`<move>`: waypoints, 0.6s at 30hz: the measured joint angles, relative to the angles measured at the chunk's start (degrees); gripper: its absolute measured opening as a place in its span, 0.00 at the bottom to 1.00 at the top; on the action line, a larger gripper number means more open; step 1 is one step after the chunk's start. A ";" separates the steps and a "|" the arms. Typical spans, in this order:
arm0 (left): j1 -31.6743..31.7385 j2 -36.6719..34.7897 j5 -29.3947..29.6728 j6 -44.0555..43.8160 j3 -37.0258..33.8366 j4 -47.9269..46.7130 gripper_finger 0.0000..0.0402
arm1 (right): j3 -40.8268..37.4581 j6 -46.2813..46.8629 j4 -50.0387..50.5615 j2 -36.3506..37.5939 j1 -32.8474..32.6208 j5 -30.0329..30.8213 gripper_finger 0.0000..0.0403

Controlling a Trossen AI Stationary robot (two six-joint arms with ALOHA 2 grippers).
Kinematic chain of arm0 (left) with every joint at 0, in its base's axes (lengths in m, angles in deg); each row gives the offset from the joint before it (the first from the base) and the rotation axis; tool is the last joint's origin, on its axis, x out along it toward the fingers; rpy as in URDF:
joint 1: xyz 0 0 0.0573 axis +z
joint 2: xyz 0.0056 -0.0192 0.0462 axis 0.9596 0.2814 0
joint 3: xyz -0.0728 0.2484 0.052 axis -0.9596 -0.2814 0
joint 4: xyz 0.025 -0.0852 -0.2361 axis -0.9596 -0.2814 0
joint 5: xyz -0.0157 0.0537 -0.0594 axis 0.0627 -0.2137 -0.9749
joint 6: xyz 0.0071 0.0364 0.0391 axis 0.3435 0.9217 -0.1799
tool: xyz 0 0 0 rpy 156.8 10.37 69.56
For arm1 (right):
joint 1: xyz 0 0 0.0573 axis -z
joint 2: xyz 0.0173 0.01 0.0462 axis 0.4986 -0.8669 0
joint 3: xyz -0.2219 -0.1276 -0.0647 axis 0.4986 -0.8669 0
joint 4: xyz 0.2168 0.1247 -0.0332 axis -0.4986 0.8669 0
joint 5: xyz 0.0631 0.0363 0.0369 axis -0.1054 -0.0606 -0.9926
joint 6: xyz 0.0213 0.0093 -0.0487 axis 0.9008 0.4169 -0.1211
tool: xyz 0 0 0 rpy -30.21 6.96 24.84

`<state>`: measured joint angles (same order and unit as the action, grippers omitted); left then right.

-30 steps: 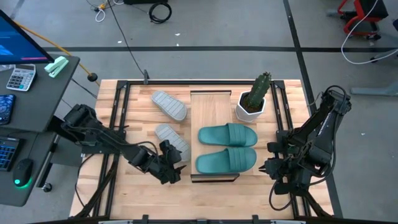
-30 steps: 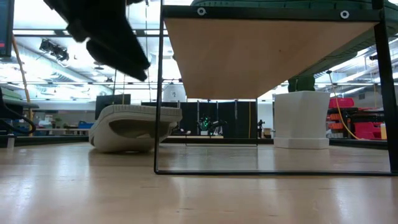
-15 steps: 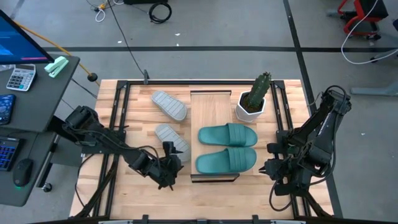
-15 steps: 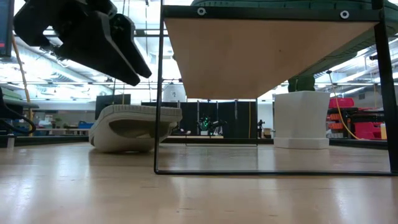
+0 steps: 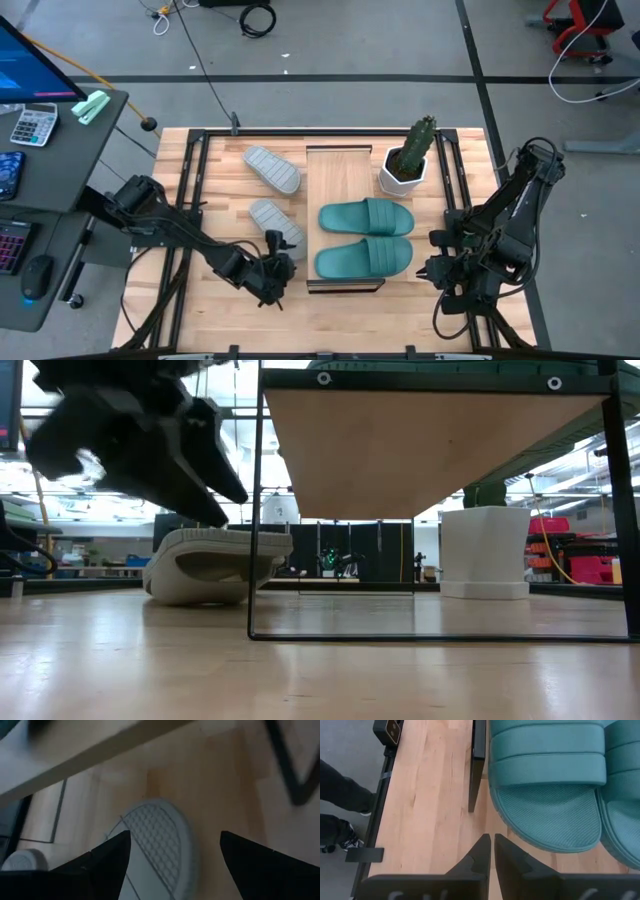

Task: Pick and place slides into the shelf
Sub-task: Put the bottom gray slide on the shelf

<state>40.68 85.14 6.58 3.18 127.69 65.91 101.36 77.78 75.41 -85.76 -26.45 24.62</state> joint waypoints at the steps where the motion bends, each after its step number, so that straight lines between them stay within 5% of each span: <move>1: 0.09 0.45 0.19 0.07 0.00 -0.12 0.77 | 0.00 0.00 -0.03 0.00 0.00 0.02 0.07; 18: 2.80 7.26 5.53 -0.06 0.04 1.20 0.77 | 0.00 -0.25 -0.54 0.00 0.00 -1.25 0.07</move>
<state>43.48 92.39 12.11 3.12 127.73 67.10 101.36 77.53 74.88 -85.76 -26.45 23.37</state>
